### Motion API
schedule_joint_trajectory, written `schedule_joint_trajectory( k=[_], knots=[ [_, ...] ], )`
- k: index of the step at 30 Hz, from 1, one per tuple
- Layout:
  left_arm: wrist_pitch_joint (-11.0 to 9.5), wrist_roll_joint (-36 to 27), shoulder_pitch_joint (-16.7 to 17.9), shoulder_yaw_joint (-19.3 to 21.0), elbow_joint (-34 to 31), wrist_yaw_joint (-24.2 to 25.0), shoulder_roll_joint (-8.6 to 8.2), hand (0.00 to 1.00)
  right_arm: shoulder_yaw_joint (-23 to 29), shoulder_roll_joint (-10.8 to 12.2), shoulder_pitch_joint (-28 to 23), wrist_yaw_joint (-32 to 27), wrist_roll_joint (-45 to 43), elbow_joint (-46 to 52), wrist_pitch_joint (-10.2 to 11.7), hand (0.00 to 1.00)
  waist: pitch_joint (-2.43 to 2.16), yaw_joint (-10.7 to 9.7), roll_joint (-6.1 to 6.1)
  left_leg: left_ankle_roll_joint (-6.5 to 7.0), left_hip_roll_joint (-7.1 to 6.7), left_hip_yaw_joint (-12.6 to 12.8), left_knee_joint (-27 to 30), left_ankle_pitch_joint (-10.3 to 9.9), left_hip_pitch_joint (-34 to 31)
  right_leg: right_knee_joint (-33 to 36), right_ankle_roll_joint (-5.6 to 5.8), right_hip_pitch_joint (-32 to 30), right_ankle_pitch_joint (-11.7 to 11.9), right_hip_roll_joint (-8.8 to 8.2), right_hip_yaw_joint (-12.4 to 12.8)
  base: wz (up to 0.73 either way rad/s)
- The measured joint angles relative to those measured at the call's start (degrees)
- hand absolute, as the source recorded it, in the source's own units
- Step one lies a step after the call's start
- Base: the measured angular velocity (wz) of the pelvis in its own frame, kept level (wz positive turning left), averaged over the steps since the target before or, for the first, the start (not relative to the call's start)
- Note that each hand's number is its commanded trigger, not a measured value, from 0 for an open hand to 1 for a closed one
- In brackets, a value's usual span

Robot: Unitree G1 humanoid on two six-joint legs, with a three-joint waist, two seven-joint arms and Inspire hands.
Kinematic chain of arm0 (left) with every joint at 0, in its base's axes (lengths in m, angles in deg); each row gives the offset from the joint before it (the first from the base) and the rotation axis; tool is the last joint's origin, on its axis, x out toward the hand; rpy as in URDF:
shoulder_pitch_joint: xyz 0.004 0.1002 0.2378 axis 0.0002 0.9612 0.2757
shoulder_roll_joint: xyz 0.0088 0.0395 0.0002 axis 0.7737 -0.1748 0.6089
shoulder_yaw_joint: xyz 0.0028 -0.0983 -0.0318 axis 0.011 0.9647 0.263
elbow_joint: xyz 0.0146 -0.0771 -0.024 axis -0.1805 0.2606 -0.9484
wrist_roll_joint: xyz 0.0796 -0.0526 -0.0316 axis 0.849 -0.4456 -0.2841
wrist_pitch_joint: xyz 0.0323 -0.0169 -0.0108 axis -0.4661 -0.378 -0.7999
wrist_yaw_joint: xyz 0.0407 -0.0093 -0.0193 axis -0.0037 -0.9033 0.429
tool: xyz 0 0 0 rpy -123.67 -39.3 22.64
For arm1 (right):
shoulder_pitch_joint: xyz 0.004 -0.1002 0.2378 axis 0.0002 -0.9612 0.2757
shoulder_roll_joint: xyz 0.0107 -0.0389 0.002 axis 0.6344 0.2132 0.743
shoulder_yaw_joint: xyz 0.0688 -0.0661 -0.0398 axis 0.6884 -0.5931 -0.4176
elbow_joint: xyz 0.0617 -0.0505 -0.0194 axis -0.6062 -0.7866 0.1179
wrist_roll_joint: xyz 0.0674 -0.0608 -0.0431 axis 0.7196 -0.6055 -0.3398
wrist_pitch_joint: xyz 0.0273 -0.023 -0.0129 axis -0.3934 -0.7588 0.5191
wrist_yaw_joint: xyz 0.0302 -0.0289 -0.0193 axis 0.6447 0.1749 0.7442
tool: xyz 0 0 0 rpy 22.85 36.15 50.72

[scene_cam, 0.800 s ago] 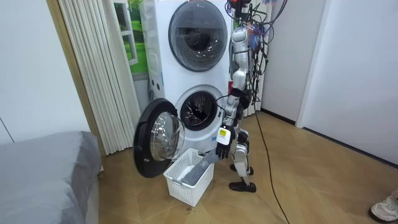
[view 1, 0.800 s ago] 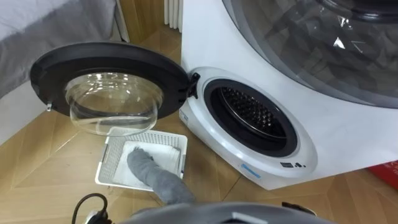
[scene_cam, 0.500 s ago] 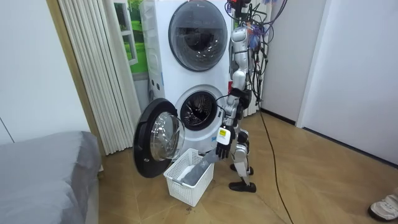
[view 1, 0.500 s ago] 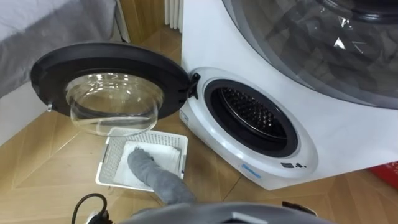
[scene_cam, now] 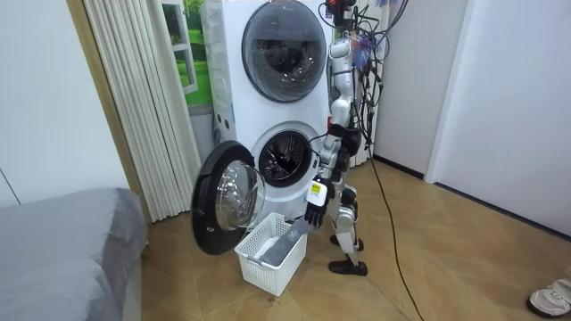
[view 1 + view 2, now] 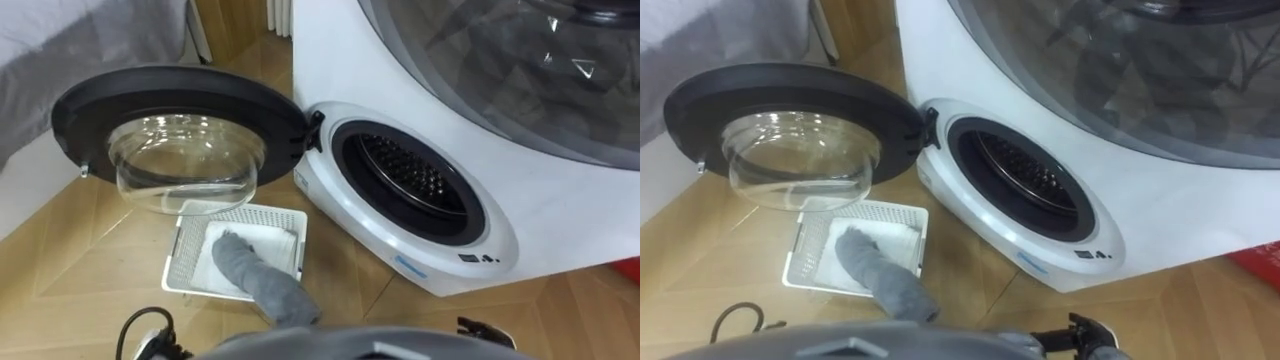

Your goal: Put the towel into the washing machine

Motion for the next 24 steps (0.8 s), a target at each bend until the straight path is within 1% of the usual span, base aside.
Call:
schedule_joint_trajectory(
  k=[1, 2, 3, 5, 6, 8, 9, 10, 11, 12, 13, 14, 15, 16, 18, 19, 20, 21, 23, 24],
  knots=[
    [-1.3, 0.0, -1.1, -0.5, 0.0, -0.1, 0.20, 0.00, 0.0, -0.1, 0.4, 0.0, 0.0, 0.0, 0.2, 0.00, -0.03, 0.0, 0.13, 0.10, 0.00, 0.0, 0.1, 0.1, -0.9, 0.1, -0.08, -0.9, 0.1, -0.04, -0.1, -0.04],
    [-2.4, 0.0, -2.1, -1.2, -0.1, -0.5, 0.39, 0.00, 0.0, -0.3, 0.7, 0.0, 0.0, 0.0, 0.4, 0.00, 0.09, 0.0, 0.40, 0.15, 0.02, 0.2, 0.1, 0.1, -1.5, 0.2, -0.10, -1.7, 0.2, -0.03, 0.0, -0.06],
    [-2.9, 0.1, -2.7, -1.5, -0.1, -0.7, 0.40, 0.00, 0.0, -0.3, 0.9, 0.0, -0.1, -0.1, 0.5, 0.00, 0.11, -0.2, 0.54, 0.16, 0.03, 0.2, 0.2, 0.1, -1.9, 0.3, -0.11, -2.0, 0.2, -0.01, 0.1, -0.07],
    [-4.5, 0.4, -4.5, -1.8, -0.2, -1.0, 0.41, 0.00, -0.3, -0.8, 2.5, -0.1, -1.1, -0.3, 0.9, 0.00, 0.15, -1.2, 0.89, 0.16, 0.08, 0.4, 1.1, 0.1, -3.6, 1.2, -0.12, -4.0, 0.2, -0.04, 0.3, -0.10],
    [-4.7, 0.4, -5.1, -2.1, -0.1, -1.0, 0.40, 0.00, -0.7, -0.9, 3.1, -0.1, -1.3, -0.4, 0.9, 0.00, 0.27, -1.3, 1.03, 0.16, 0.08, 0.5, 1.2, 0.1, -4.0, 1.4, -0.13, -4.5, 0.2, -0.02, 0.6, -0.22],
    [-6.1, 0.4, -8.1, -4.0, 0.9, -1.2, 0.15, 0.00, -1.2, -1.8, 6.6, 0.0, -2.6, -2.5, 1.5, 0.00, 0.73, -1.4, 1.78, 0.16, 0.08, 1.4, 2.3, 0.1, -6.6, 3.8, -0.15, -8.0, 0.2, -0.08, 1.7, -0.35],
    [-6.4, 0.4, -8.9, -4.4, 1.1, -1.2, -0.04, 0.00, -1.7, -1.9, 7.3, 0.0, -2.7, -2.9, 1.5, 0.00, 0.78, -1.4, 1.90, 0.16, 0.07, 1.5, 2.7, 0.1, -7.3, 4.4, -0.15, -9.0, 0.2, -0.10, 2.1, -0.39],
    [-6.8, 0.5, -10.4, -5.6, 1.5, -1.2, -0.31, 0.00, -2.4, -1.9, 8.7, -0.1, -2.8, -3.2, 1.5, 0.00, 0.87, -1.5, 2.00, 0.16, 0.04, 1.7, 3.6, 0.1, -9.0, 5.8, -0.15, -11.2, 0.2, -0.20, 2.3, -0.36],
    [-7.5, 0.6, -11.7, -7.0, 1.8, -1.2, -0.57, 0.00, -2.9, -1.9, 10.3, 0.0, -2.8, -3.6, 1.6, 0.00, 0.95, -1.6, 1.97, 0.16, 0.03, 1.7, 4.9, 0.1, -10.9, 7.5, -0.15, -13.4, 0.2, -0.29, 3.1, -0.34],
    [-7.9, 0.7, -12.6, -7.6, 2.5, -1.2, -0.83, 0.00, -2.8, -1.7, 11.2, 0.2, -2.7, -3.8, 1.6, 0.00, 1.03, -1.8, 1.98, 0.16, 0.04, 1.7, 5.5, 0.1, -11.8, 8.5, -0.15, -14.6, 0.2, -0.30, 3.4, -0.22],
    [-8.6, 0.7, -14.5, -8.4, 3.9, -1.1, -1.44, 0.00, -3.0, -1.1, 12.5, 0.4, -2.5, -3.7, 1.8, 0.00, 1.37, -2.2, 2.01, 0.16, 0.02, 1.7, 7.5, 0.1, -13.8, 10.1, -0.16, -16.4, 0.2, -0.67, 3.3, 0.00],
    [-9.2, 0.7, -16.1, -9.5, 4.5, -1.1, -2.04, 0.00, -3.6, -0.7, 13.5, 0.4, -2.4, -3.7, 2.3, 0.00, 1.75, -3.3, 2.10, 0.17, 0.03, 1.8, 10.8, 0.1, -16.4, 11.3, -0.15, -17.9, 0.2, -1.09, 3.6, 0.05],
    [-9.5, 0.7, -17.0, -10.3, 4.8, -1.2, -2.23, 0.00, -3.8, -0.3, 14.0, 0.4, -2.3, -3.7, 2.5, 0.00, 2.05, -3.5, 2.11, 0.19, 0.07, 1.8, 12.3, 0.1, -17.5, 12.2, -0.15, -18.9, 0.2, -1.23, 3.7, 0.00],
    [-10.4, 0.7, -18.4, -10.8, 6.3, -1.2, -2.81, 0.00, -3.9, 0.3, 15.4, 0.3, -2.3, -4.0, 2.9, 0.00, 2.45, -3.6, 2.29, 0.32, 0.11, 1.8, 14.1, 0.0, -19.5, 14.2, -0.14, -21.1, 0.2, -1.45, 3.5, -0.14],
    [-11.0, 0.6, -21.9, -12.6, 7.6, -1.3, -3.22, 0.00, -4.2, 1.2, 17.6, -0.2, -2.3, -3.8, 3.5, 0.00, 3.56, -3.9, 2.62, 0.48, 0.04, 1.7, 18.6, -0.1, -24.4, 20.0, -0.13, -27.1, 0.1, -2.21, 3.3, -0.14],
    [-11.1, 0.6, -22.6, -12.8, 7.6, -1.4, -3.24, 0.00, -4.5, 1.3, 18.0, -0.5, -2.3, -3.8, 3.7, 0.00, 3.65, -4.0, 2.70, 0.51, -0.03, 1.8, 19.5, -0.1, -25.8, 21.5, -0.10, -28.8, 0.1, -2.54, 3.1, -0.03],
    [-11.2, 0.6, -23.4, -13.5, 7.8, -2.2, -3.21, 0.00, -5.1, 1.5, 18.5, -1.0, -1.9, -3.6, 3.9, 0.00, 3.69, -4.2, 2.67, 0.67, -0.28, 1.8, 21.2, -0.2, -28.3, 24.5, -0.05, -32.0, -0.1, -3.30, 2.1, 0.00],
    [-11.2, 0.7, -23.9, -13.9, 7.7, -2.6, -3.10, 0.00, -5.2, 1.5, 18.6, -1.1, -1.7, -3.4, 4.1, 0.00, 3.70, -4.4, 2.66, 0.88, -0.41, 1.8, 22.0, -0.4, -29.4, 25.8, -0.12, -33.4, -0.3, -3.61, 1.9, 0.07],
    [-11.5, 1.4, -25.4, -15.3, 7.7, -3.4, -2.69, 0.00, -5.1, 1.2, 18.5, -2.0, 1.2, -1.3, 4.8, 0.00, 3.85, -5.2, 2.44, 1.70, -0.71, 1.9, 26.3, -0.9, -34.5, 30.1, -0.02, -38.5, -1.1, -4.68, 1.8, 0.10],
    [-11.6, 1.9, -25.8, -15.5, 7.7, -3.4, -2.65, 0.00, -5.2, 1.1, 18.4, -2.0, 2.2, -0.8, 5.0, 0.00, 3.93, -5.2, 2.30, 1.87, -0.80, 1.9, 27.2, -1.1, -35.7, 30.9, -0.03, -39.6, -1.4, -4.89, 1.9, 0.08]
  ],
)
